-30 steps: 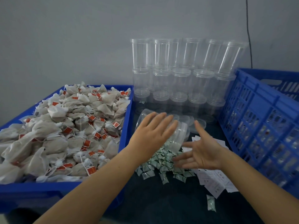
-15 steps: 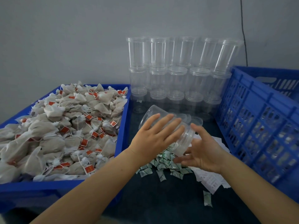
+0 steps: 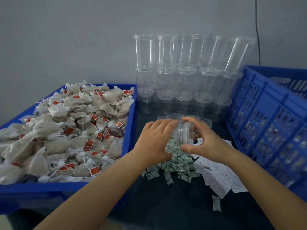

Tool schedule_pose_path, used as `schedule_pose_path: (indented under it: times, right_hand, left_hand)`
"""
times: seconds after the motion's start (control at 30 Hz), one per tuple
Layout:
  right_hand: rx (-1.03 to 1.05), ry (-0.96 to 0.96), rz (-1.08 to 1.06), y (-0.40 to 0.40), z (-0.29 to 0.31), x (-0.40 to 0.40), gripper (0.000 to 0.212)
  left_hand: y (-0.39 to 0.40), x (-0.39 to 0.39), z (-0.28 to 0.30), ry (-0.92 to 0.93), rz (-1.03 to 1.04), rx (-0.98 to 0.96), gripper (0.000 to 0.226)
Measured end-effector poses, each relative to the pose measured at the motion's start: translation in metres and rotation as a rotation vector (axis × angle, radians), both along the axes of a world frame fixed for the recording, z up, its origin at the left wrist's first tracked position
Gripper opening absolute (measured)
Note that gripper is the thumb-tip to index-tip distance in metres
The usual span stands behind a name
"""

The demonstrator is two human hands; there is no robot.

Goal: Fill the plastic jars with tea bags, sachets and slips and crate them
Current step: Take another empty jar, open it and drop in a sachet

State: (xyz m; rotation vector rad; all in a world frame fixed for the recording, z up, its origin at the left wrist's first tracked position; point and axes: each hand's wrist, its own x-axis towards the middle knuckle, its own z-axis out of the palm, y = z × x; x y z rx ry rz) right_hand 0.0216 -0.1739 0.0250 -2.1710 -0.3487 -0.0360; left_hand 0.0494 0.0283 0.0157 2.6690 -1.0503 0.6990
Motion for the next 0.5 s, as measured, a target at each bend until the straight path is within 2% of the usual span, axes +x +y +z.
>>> schedule_pose_path:
  times: [0.13,0.27,0.4,0.5]
  right_hand:
    - [-0.146,0.004,0.090,-0.005,0.005,0.006,0.080]
    - [-0.299,0.040,0.230,-0.012,0.013,0.007,0.083]
    - [-0.284,0.083,0.332,-0.014,0.020,0.003,0.081]
    - [-0.144,0.103,0.359,-0.024,0.026,0.000,0.079]
  left_hand:
    - [0.004,0.006,-0.002,0.160,-0.049,-0.063,0.097]
    - [0.007,0.007,0.001,0.554,-0.116,-0.111,0.098]
    - [0.013,0.009,0.007,0.963,-0.189,-0.173,0.092]
    - [0.015,0.007,0.012,1.198,-0.242,-0.291,0.082]
